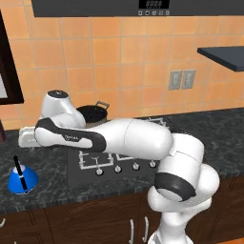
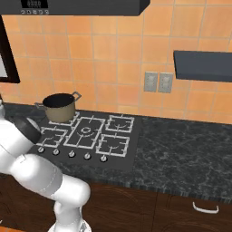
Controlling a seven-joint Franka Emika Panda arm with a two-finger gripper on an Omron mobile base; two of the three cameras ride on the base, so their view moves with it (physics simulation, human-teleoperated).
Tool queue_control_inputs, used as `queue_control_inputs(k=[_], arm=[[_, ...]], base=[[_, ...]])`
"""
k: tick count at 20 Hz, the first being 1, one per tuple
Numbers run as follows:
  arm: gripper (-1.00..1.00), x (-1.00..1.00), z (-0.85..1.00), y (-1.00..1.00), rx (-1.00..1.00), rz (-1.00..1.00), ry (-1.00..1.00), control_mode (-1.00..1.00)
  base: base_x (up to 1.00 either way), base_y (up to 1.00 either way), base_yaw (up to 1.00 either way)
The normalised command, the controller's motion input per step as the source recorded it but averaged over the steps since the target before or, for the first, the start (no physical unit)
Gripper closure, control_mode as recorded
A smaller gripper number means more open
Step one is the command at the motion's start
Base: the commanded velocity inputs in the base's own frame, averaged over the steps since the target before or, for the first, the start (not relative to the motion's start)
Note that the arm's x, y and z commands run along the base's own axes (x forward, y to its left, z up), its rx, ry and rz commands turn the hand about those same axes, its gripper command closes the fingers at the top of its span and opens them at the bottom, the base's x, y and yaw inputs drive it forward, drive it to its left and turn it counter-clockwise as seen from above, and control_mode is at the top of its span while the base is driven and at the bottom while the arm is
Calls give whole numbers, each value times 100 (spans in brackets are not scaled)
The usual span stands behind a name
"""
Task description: Pick the kettle from the counter and place it on a stove burner. Then turn the burner on.
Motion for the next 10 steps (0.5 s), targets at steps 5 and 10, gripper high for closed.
queue_control_inputs(k=[5,10], arm=[[-100,-1,0,81,-21,5,1,-100],[-100,7,0,86,-35,3,16,-100]], base=[[0,0,0],[0,0,0]])
